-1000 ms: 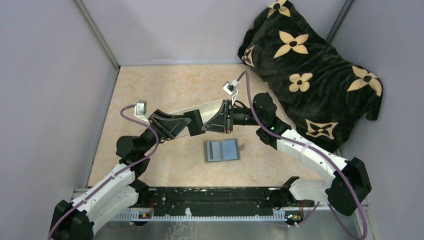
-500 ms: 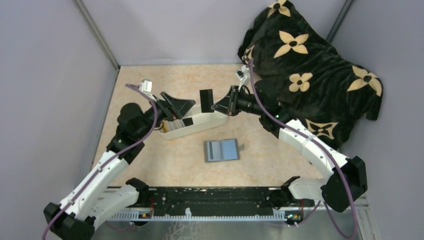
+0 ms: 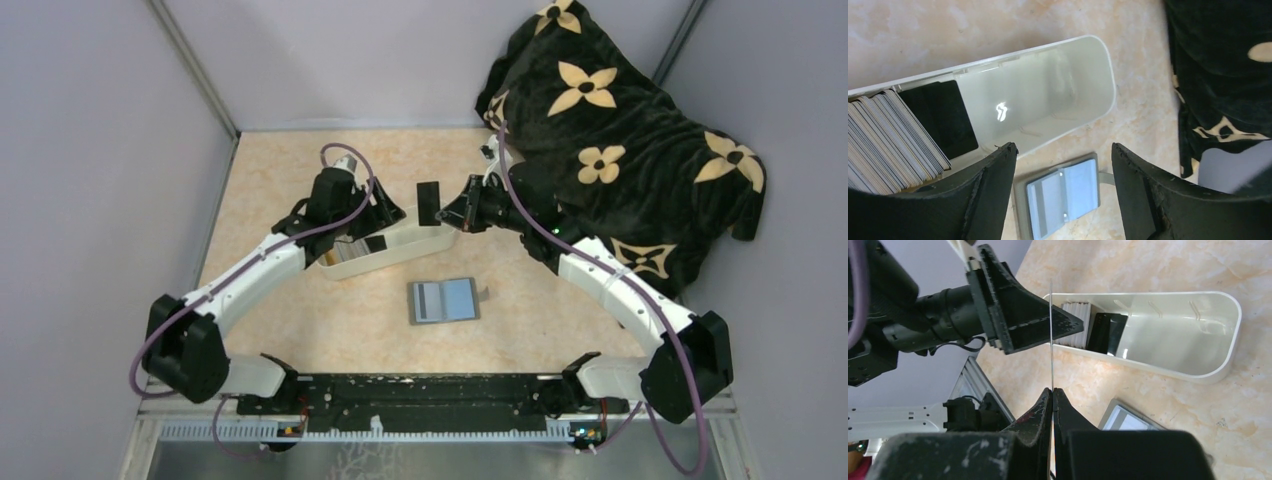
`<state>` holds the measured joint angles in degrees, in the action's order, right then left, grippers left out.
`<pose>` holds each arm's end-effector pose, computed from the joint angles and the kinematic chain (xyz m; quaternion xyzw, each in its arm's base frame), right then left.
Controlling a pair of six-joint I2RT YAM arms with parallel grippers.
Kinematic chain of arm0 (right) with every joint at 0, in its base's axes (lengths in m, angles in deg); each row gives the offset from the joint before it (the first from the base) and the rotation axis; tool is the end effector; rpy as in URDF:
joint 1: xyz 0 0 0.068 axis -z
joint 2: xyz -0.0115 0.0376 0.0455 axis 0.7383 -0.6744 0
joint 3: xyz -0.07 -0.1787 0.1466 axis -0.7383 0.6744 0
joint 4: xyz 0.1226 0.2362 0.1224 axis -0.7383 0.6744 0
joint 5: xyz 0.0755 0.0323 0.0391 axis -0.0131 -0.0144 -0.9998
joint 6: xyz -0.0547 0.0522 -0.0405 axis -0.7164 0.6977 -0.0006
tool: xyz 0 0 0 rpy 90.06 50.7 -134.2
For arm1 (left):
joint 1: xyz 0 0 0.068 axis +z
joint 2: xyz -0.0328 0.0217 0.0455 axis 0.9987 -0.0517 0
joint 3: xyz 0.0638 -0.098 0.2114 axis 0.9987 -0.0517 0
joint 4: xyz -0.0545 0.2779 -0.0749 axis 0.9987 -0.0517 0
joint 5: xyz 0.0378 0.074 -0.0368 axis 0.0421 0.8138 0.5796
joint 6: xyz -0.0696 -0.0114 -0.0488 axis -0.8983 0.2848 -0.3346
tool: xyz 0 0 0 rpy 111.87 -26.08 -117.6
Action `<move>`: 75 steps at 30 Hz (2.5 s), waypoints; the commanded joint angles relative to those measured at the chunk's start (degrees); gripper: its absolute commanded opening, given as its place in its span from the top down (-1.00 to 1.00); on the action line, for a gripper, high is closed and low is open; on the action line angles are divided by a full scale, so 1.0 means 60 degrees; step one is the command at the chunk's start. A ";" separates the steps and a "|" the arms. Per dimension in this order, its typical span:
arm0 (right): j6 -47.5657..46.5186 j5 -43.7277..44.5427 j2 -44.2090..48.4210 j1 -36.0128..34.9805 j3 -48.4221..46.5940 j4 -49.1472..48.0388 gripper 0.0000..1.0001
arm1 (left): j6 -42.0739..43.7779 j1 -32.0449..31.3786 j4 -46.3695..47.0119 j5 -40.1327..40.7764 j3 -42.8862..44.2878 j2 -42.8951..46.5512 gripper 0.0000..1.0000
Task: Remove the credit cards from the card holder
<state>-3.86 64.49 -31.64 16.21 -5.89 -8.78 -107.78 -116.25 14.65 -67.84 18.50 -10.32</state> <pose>0.2962 0.2160 0.2865 -0.1001 0.7951 0.4512 0.3927 0.3255 -0.1853 0.2247 -0.0886 0.8689 -0.2963 0.3864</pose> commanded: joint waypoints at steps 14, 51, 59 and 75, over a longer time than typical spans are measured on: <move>-0.0286 -0.0844 0.0122 0.0230 0.0268 -0.0597 1.00 | 0.0526 0.0001 -0.0303 0.1492 0.0480 -0.2662 -0.59; -0.0059 -0.1759 -0.0376 0.0230 0.0473 -0.0981 1.00 | -0.0139 0.0010 -0.2086 0.3622 -0.1072 -0.0920 -0.54; -0.0241 -0.1724 -0.0748 0.0220 0.0086 -0.0609 1.00 | -0.0131 0.0011 -0.1765 0.3332 -0.1198 -0.0334 -0.54; -0.1130 -0.0640 -0.2141 -0.0567 -0.1511 0.1124 1.00 | 0.0315 0.0007 -0.1045 0.2602 -0.0798 0.1263 -0.63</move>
<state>-6.90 57.04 -41.34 15.40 -7.72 -6.02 -107.83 -116.40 6.50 -51.16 11.72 -7.11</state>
